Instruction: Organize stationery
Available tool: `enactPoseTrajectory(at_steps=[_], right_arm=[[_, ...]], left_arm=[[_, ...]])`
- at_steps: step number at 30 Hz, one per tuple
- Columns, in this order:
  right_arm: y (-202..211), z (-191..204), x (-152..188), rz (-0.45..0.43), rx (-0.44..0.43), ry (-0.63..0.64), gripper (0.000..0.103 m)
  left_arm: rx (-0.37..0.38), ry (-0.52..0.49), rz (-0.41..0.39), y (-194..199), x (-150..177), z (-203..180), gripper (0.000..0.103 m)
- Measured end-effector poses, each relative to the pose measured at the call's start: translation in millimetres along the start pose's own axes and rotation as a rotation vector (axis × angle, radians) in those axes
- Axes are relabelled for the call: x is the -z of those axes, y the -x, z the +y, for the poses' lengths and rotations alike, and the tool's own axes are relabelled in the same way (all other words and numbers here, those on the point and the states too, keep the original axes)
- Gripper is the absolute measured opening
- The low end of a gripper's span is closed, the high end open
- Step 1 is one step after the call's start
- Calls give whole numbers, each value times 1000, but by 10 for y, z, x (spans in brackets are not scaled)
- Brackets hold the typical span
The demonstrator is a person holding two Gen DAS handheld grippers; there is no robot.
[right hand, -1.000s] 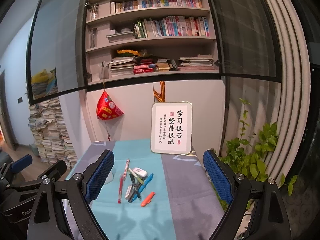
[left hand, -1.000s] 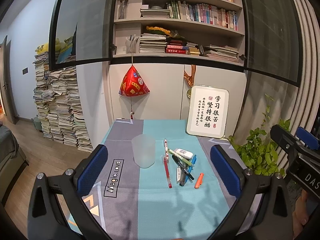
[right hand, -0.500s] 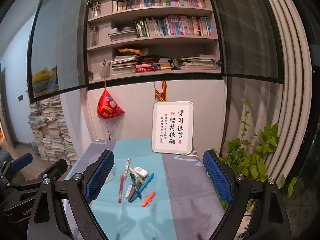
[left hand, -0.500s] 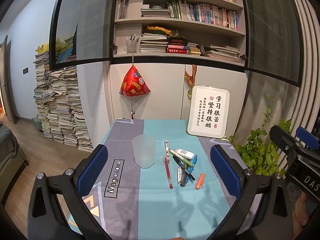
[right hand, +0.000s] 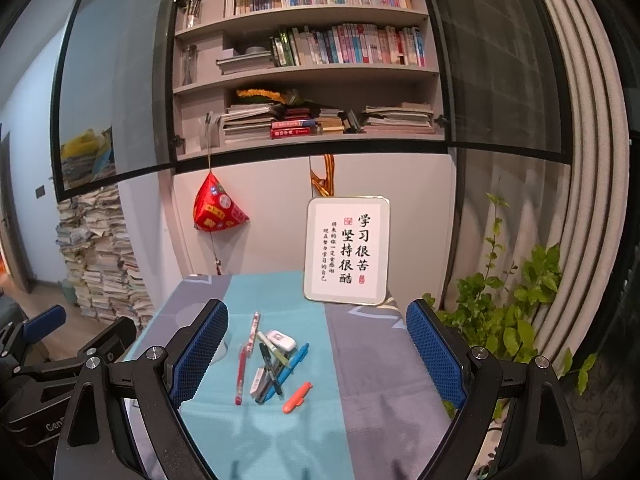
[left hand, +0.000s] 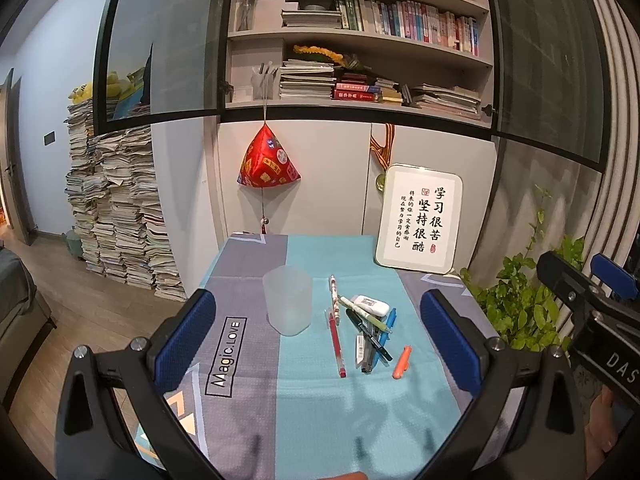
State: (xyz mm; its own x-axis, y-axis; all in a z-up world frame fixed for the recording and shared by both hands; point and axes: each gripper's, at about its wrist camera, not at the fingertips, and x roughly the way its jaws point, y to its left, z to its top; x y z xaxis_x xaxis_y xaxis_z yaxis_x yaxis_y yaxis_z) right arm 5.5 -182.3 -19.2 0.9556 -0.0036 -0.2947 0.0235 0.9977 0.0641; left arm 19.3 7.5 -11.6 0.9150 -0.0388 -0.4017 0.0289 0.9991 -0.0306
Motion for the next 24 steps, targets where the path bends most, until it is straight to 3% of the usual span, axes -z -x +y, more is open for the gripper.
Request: enactPoseTrajectory(at_steps=[17,24], right_arm=[[-228,-47,5,44,2,-2,91],[-514,-99,33,104,8,-11,91]], left_arm=[[3,-15,20,-255,26,-60,101],[-1,-21,75,-496,101,-79,101]])
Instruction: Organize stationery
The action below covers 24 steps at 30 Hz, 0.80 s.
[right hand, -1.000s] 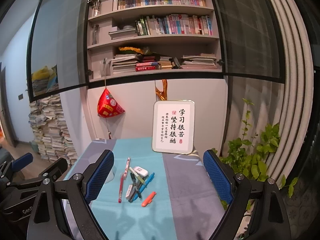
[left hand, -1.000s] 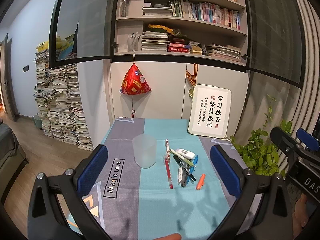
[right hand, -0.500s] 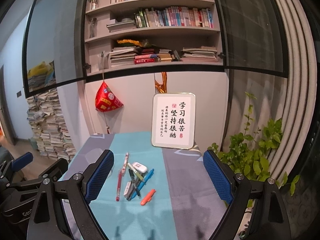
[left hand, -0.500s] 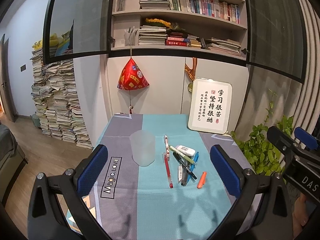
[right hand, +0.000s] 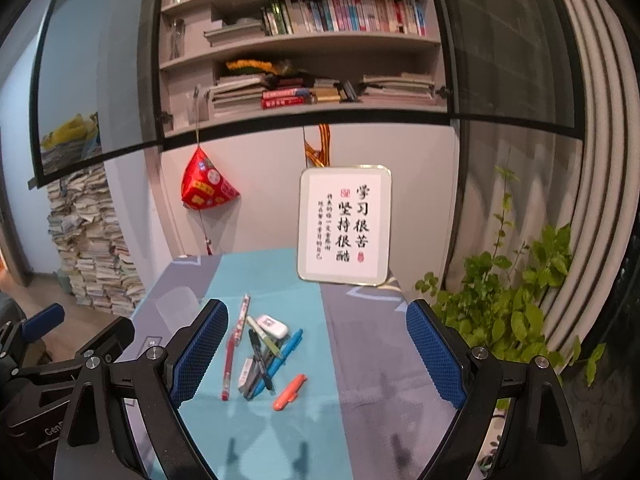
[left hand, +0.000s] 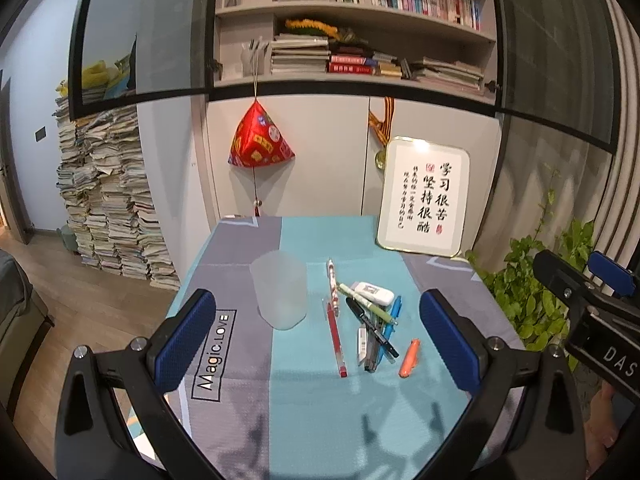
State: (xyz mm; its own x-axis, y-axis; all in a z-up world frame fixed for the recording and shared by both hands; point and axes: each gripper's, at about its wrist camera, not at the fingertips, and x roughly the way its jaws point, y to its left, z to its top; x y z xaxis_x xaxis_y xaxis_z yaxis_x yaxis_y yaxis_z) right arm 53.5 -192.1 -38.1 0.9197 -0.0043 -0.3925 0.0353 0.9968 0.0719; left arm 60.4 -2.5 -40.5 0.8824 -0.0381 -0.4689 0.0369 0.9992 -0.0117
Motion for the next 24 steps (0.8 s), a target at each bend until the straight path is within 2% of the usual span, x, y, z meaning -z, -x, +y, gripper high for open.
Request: enactPoseTrajectory(at_steps=[7,10,14,15,17,19,21,24], right_arm=[[-308,-31,55,48,7,-9,91],[-438,-43,88,70,13,-7,91],[-716,-90,163,134,16,-12,91],[-773,-100,193,149,17,-14,90],[-936,-125,247,193,15,-18,78],[-1098,-132,305,241,5,-23,73],[-1246,-131,362,286,-11,-26,63],[-1478,-107,443,350,-29,-28,55]], left_arm=[[-8,3,73,-337,52,11,95],[-8,-6,104,-490,104,30,85],[3,-10,191,-787,238,93,69],[9,-10,226,-898,293,115,66],[24,-12,282,-1068,375,130,59],[48,-18,331,-1216,458,123,58],[70,-30,378,-1376,532,81,57],[92,-48,418,-1560,580,13,57]])
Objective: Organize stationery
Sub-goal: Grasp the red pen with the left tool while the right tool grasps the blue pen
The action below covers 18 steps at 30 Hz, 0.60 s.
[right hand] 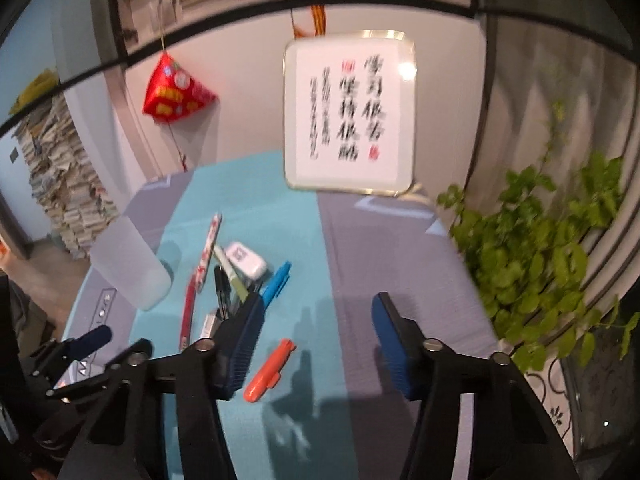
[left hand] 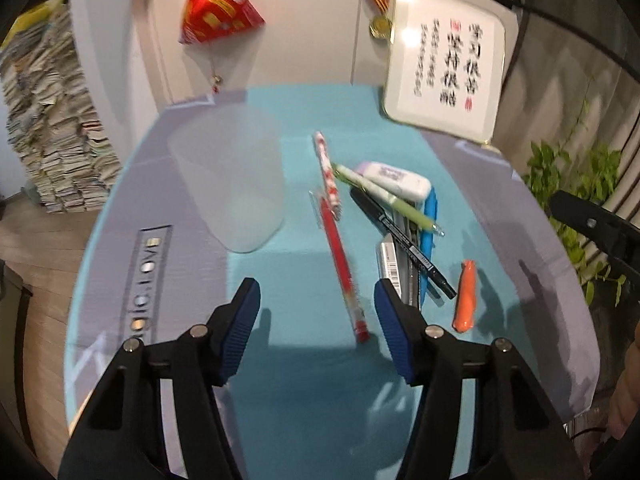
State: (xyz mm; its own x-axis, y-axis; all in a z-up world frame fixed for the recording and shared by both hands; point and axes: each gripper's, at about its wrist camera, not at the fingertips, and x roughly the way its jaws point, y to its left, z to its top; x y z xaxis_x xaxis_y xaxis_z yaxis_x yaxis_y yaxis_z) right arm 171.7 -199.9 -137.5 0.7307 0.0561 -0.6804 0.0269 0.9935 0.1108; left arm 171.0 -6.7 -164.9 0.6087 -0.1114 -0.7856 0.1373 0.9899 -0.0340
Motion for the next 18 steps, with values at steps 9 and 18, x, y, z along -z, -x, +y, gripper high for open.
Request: enactPoseTrajectory(at_steps=[9,18], right_arm=[[-585,81,-69,121,-23,17,53],[-1092,98,-208,225,-26,-39,47]], left_arm=[[44,-22,106,-523,-118,3,28],[43,-49,92,-631,-208,0,27]])
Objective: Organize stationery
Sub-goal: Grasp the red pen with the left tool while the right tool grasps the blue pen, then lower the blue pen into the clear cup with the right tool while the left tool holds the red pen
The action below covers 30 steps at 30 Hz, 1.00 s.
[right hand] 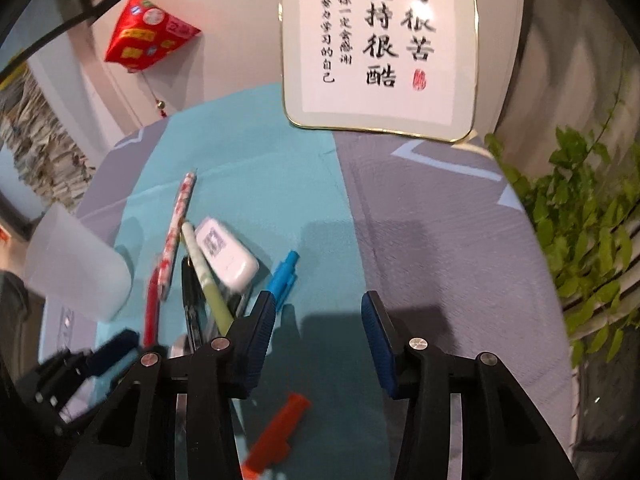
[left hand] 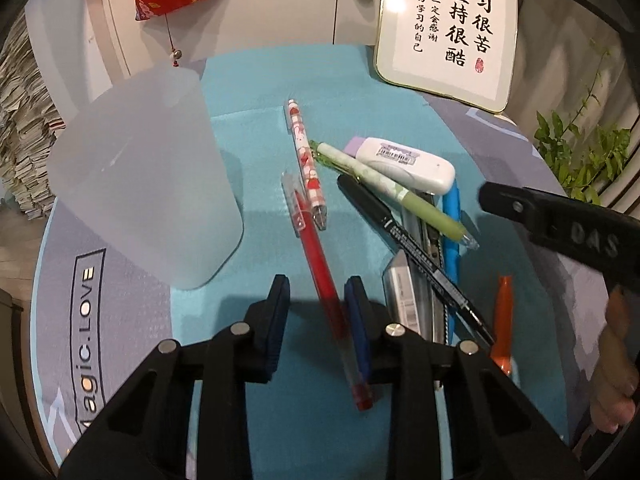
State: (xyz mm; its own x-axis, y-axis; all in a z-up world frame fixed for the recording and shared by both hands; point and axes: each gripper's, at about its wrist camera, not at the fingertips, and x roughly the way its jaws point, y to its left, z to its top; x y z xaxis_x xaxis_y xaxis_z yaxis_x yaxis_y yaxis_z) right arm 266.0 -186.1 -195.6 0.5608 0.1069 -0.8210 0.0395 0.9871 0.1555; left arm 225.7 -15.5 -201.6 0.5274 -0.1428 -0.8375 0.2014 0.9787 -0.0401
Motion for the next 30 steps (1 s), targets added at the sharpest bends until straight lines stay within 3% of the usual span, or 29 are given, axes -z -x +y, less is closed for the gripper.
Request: enactPoseTrajectory(at_steps=[6,10,13,15,19,21,25,30], right_arm=[[-118,102,-124,20,14,-1,47],[-256,121,-117,79,24,-3,47],[-299,180,-131,78,45,19,47],[-319,221,-143,81,64,41,23],[-242,155,-114,109,-17,13,15],[-107,100,-87,82,-33,8,15],[249,37,-54,8,-75,8,15],[615,155,7,-78,-112,51,14]], left_arm=[[-21,-5,-9,-55,-93,-8,27],[-29,-19,-19,-88,-143,-42,27],[-18,-27,-31,-81,-135,-52,11],[-10,-27,-28,-64,-117,-47,10],[70,-3,8,36,-19,14,7],[103,11,17,107,40,56,7],[102,16,-5,302,177,105,7],[111,13,-78,623,238,95,7]])
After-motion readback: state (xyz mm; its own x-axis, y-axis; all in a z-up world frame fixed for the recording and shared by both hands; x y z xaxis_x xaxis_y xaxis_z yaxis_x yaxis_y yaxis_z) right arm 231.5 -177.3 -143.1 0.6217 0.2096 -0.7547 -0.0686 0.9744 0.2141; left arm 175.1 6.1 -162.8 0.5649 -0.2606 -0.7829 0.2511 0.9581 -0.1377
